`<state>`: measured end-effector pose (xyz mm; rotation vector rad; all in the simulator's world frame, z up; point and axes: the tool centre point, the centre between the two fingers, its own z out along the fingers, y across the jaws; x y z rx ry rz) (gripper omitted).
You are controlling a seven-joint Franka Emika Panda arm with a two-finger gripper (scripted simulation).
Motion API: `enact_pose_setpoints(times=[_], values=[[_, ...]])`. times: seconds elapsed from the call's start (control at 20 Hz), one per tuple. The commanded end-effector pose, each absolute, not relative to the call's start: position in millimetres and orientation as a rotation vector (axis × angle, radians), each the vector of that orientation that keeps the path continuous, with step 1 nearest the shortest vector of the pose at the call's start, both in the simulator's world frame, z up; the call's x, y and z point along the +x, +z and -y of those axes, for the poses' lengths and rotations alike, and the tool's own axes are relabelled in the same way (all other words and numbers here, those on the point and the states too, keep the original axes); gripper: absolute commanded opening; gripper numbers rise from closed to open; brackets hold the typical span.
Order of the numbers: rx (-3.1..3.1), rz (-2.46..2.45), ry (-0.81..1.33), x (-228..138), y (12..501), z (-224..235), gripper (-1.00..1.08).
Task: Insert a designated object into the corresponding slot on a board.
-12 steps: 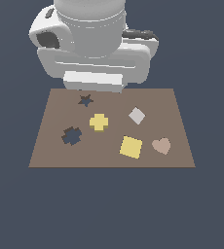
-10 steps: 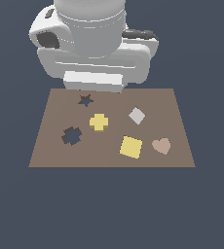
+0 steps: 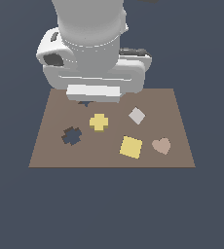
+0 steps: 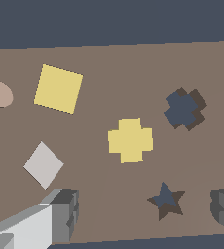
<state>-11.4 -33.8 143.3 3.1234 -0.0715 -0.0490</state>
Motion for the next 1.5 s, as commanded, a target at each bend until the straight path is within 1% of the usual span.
enact_pose_setpoints(times=[0.0,0.3,0.55,1.05,1.45], values=[[3.126,0.056,-0.042,-9.3,127.5,35.5,1.00],[3.135,0.012,-0.019,-0.5,83.6,39.6,1.00],[3.140,-0.012,-0.006,5.3,60.5,41.4,1.00],[3.141,-0.021,-0.003,7.4,48.8,41.9,1.00],[3.142,-0.024,0.000,9.0,29.8,42.0,1.00]])
